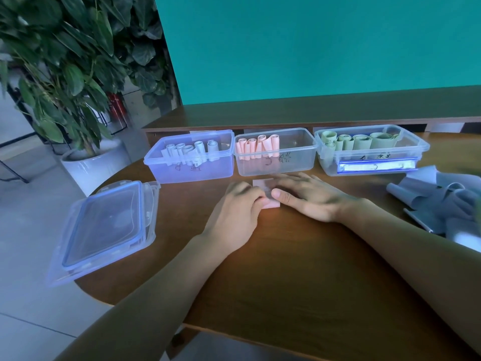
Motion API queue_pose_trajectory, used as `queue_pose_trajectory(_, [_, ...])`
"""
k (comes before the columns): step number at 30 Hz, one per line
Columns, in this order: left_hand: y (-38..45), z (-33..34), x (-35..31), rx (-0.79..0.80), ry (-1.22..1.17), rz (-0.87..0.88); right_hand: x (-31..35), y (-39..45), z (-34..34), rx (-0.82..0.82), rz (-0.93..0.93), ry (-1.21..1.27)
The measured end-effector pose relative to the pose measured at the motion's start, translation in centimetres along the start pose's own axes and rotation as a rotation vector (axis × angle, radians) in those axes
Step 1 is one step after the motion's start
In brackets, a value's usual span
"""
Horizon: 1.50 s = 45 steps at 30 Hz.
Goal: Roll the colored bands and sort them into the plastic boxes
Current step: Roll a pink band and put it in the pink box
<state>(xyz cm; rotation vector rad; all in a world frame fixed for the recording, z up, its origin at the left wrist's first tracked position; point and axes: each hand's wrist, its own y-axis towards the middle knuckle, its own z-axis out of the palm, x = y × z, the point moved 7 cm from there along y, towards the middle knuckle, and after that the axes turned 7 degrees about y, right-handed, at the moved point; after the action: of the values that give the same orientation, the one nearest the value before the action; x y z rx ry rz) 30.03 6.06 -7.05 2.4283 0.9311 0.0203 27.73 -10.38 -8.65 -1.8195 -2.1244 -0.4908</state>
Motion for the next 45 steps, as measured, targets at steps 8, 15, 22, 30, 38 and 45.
queue_pose_trajectory(8, [0.8,0.5,0.6,0.054,-0.033,-0.028,-1.0,0.6,0.0,-0.019,0.047,0.049])
queue_pose_trajectory(15, [2.0,0.3,0.4,0.067,-0.035,-0.052,-0.8,0.6,-0.1,-0.035,0.029,0.059])
queue_pose_trajectory(22, [2.2,0.7,1.0,0.03,0.022,-0.03,-0.7,0.7,-0.1,-0.023,0.048,-0.004])
queue_pose_trajectory(30, [3.3,1.5,1.9,0.04,0.05,-0.07,-0.2,0.7,-0.4,-0.039,0.04,0.0])
queue_pose_trajectory(38, [4.3,1.9,2.2,0.085,-0.024,-0.079,-1.4,1.4,-0.7,-0.153,0.03,0.071])
queue_pose_trajectory(45, [4.5,1.7,2.4,0.003,0.023,-0.079,-0.8,2.0,-0.7,-0.226,-0.065,0.05])
